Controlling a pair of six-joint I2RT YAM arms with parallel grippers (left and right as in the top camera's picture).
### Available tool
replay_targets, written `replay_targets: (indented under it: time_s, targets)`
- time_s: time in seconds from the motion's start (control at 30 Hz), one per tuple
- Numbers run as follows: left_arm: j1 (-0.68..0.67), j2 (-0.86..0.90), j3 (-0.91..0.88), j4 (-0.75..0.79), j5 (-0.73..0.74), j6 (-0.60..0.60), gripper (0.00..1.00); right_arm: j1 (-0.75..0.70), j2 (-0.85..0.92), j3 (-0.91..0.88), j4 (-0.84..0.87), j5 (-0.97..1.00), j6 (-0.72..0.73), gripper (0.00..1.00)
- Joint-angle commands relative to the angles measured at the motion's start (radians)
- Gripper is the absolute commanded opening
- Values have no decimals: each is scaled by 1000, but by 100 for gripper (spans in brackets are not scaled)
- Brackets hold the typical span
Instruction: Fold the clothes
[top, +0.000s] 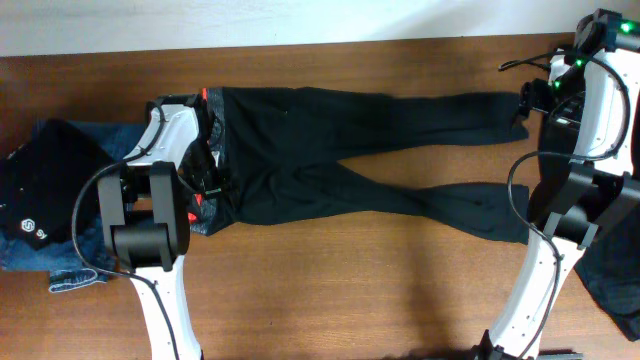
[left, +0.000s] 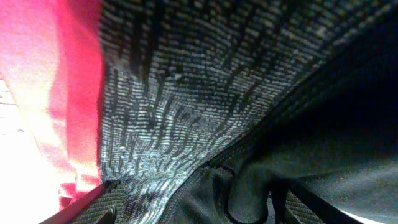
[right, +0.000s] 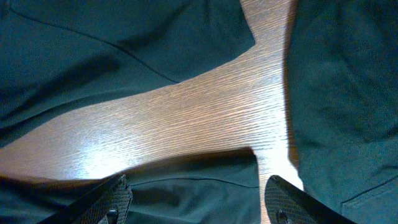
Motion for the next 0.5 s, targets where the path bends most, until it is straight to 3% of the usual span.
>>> replay_targets:
  time_s: [0.0, 0.47]
  targets:
    - [5, 35, -21, 48, -32, 18, 75, 5, -40, -45, -6, -48, 10, 75]
    - [5, 35, -21, 44, -32, 18, 75, 5, -153, -190, -6, -48, 10, 78]
